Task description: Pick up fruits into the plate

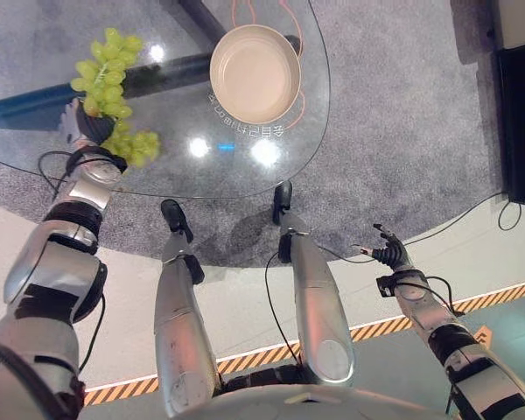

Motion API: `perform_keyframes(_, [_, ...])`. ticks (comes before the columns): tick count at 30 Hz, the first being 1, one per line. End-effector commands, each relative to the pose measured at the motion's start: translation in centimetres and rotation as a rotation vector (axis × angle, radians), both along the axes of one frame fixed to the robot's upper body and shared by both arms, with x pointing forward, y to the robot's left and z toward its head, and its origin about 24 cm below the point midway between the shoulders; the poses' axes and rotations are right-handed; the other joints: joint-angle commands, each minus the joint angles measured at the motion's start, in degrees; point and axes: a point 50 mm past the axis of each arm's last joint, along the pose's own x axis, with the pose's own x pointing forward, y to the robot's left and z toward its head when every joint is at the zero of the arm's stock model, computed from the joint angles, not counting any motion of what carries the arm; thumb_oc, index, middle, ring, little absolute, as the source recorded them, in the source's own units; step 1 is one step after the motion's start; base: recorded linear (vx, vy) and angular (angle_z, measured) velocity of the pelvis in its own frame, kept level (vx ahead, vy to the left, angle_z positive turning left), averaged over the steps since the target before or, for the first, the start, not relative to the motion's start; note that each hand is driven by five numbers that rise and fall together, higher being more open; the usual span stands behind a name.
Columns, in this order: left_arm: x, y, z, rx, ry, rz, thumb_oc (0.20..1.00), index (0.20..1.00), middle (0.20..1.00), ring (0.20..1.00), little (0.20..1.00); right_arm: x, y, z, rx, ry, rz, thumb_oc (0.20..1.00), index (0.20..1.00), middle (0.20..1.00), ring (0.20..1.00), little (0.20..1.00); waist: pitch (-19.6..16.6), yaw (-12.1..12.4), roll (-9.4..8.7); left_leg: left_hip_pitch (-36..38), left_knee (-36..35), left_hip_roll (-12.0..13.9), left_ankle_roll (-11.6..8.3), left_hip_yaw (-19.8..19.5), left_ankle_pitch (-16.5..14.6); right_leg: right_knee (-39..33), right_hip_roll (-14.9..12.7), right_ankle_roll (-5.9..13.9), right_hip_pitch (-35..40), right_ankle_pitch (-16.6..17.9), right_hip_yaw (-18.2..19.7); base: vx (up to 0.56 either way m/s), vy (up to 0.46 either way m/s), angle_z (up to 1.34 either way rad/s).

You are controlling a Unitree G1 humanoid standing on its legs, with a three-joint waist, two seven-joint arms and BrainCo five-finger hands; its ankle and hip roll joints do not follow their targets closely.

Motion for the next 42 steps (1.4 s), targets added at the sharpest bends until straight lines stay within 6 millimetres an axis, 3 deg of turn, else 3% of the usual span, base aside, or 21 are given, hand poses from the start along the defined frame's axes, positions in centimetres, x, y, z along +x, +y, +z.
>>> perform_keyframes(1, [-0.8, 0.9, 1.7, -0.007, -0.154, 0.044, 0.2, 0.2, 0.2, 0.2, 0.2, -2.8, -0.2, -1.3, 0.007, 0.037, 0.011, 1.0, 1.0, 1.0, 1.0, 1.0, -0.8, 0.9, 0.7, 1.7, 3.1, -4.4, 0.68, 3.2, -6.7, -0.2, 3.7, -0.22, 4.4, -3.8, -2.1, 0.0, 0.0, 0.0])
perform_keyframes(6, [-1.5, 0.9, 2.5, 0.042, -0.205, 0.012, 0.2, 0.2, 0.2, 0.2, 0.2, -3.0, 0.1, -0.7, 0.045, -0.002, 0.061, 1.0, 1.0, 1.0, 1.0, 1.0, -0.8, 1.6, 2.1, 7.9, 1.2, -4.6, 0.84, 3.9, -6.7, -0.8, 2.6, 0.01, 10.1, -4.9, -3.0, 0.02, 0.026, 0.0])
perform_keyframes(11, [-2.3, 0.1, 2.9, 0.157, -0.235, -0.047, 0.2, 0.2, 0.2, 0.2, 0.2, -2.6, 1.1, 1.1, 0.191, -0.075, 0.157, 1.0, 1.0, 1.0, 1.0, 1.0, -1.0, 2.2, 3.62, 15.5, -0.4, -5.2, 0.93, 3.6, -7.1, -2.1, 1.3, 0.34, 17.7, -5.7, -3.6, 0.03, 0.021, 0.04])
perform_keyframes(21, [-5.0, -2.3, -0.9, 0.243, -0.194, -0.248, 0.2, 0.2, 0.2, 0.2, 0.2, -1.5, 5.1, 4.9, 0.481, -0.114, 0.533, 1.0, 1.0, 1.0, 1.0, 1.0, -11.0, 4.8, 4.89, 27.9, -7.9, -5.2, 0.21, 2.2, -5.7, -8.7, 0.9, 0.45, 31.7, -6.0, -4.7, 0.1, -0.028, 0.03])
perform_keyframes(27, [-6.3, -6.3, -4.5, 0.209, -0.135, -0.456, 0.2, 0.2, 0.2, 0.2, 0.2, 0.4, 9.2, 8.7, 0.656, -0.106, 0.801, 1.0, 1.0, 1.0, 1.0, 1.0, -17.8, 7.4, 4.87, 34.8, -12.9, -3.1, -0.7, 2.3, -4.2, -14.1, -0.4, 1.72, 39.5, -3.8, -6.9, 0.11, -0.046, 0.06])
perform_keyframes(32, [-6.8, -8.6, -6.0, 0.146, -0.111, -0.55, 0.2, 0.2, 0.2, 0.2, 0.2, 1.5, 13.0, 10.5, 0.796, -0.069, 0.909, 1.0, 1.0, 1.0, 1.0, 1.0, -21.1, 8.7, 4.99, 37.6, -13.9, -2.0, -1.01, 2.5, -4.1, -14.8, -0.4, 1.58, 42.6, -4.1, -7.9, 0.1, -0.018, 0.03])
perform_keyframes(34, [-7.1, -9.9, -6.6, 0.093, -0.102, -0.602, 0.2, 0.2, 0.2, 0.2, 0.2, 1.4, 15.8, 11.3, 0.892, -0.046, 0.975, 1.0, 1.0, 1.0, 1.0, 1.0, -22.5, 9.6, 5.05, 39.2, -14.2, -1.6, -1.03, 2.5, -4.3, -15.2, -0.4, 1.44, 44.4, -4.4, -8.4, 0.07, -0.026, 0.0])
perform_keyframes(39, [-7.7, -11.5, -7.2, 0.034, -0.109, -0.656, 0.2, 0.2, 0.2, 0.2, 0.2, 0.6, 19.0, 12.3, 0.967, -0.028, 1.054, 1.0, 1.0, 1.0, 1.0, 1.0, -23.9, 10.4, 5.05, 41.0, -14.9, -1.4, -0.92, 2.4, -4.7, -16.4, -0.3, 1.54, 46.3, -4.4, -8.5, 0.02, -0.009, 0.0])
perform_keyframes(42, [-8.0, -12.0, -7.3, 0.009, -0.108, -0.685, 0.2, 0.2, 0.2, 0.2, 0.2, 0.5, 19.8, 13.1, 0.979, -0.039, 1.08, 1.0, 1.0, 1.0, 1.0, 1.0, -24.4, 10.6, 5.09, 41.8, -15.3, -1.3, -0.95, 2.6, -4.7, -17.1, -0.3, 1.73, 47.0, -4.1, -8.7, 0.0, 0.0, 0.0])
